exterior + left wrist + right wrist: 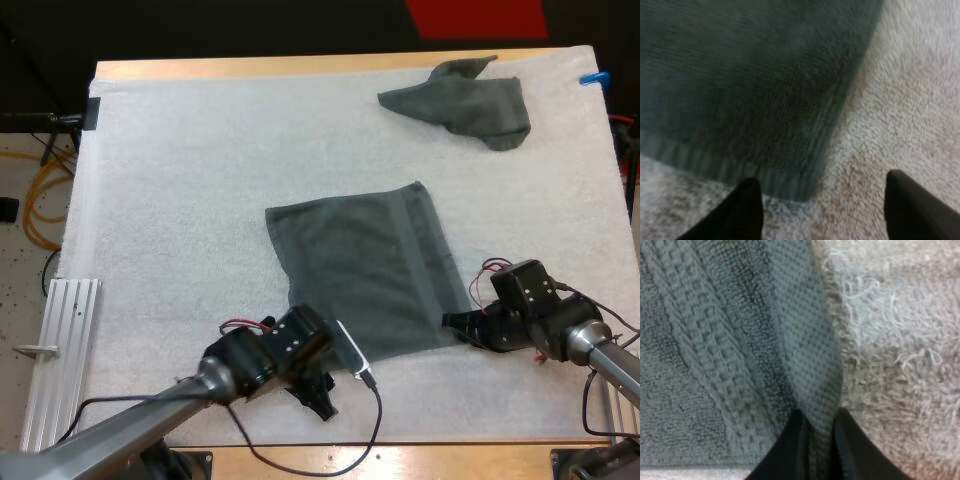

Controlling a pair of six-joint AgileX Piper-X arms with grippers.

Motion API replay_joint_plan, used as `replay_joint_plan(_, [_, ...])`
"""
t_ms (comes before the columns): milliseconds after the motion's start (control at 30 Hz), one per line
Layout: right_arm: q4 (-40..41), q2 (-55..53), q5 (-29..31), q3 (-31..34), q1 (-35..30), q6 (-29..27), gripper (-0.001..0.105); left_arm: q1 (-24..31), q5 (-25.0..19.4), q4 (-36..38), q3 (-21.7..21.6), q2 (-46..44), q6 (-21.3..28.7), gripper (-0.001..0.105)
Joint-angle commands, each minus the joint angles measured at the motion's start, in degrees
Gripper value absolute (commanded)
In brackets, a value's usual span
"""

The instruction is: Pick towel from pile fold and stack

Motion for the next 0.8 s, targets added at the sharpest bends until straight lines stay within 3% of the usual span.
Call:
replay_joint_plan(0, [0.90,-0.44,-0.57,-0.02,0.03,-0.67,0.000,-0.25,-1.93,0.27,-0.77,2.17,-1.60,0.053])
replay_joint_plan(100, [0.90,-0.44,-0.57,-0.02,0.03,-0.67,0.000,0.88,-2.88,1.47,-2.69,7.01,-3.88,0.053])
replay_joint_plan(333, [0.90,-0.44,-0.57,-0.02,0.03,-0.67,0.000,2.01,-2.88,4.90,-8.26,16.70,-3.25,0.053])
replay_joint_plan(433, [0.90,-0.44,-0.57,-0.02,0.03,-0.67,0.000,2.01,-2.88,6.16,-9.84,18.90,-3.26,0.048])
replay_joint_plan(533, [0.90,-0.44,-0.57,-0.02,0.03,-0.69,0.000,2.01,-2.88,7.19,-10.32,19.06,-3.26,0.037])
replay_joint_plan(700, [0.90,-0.44,-0.57,-0.02,0.03,-1.14,0.000,1.99,-2.88,8.95,-10.44,19.06,-3.26,0.003])
replay_joint_plan(767, [0.93,-0.46,-0.57,-0.02,0.03,-1.39,0.000,1.70,-2.88,9.34,-10.47,19.04,-3.26,0.000])
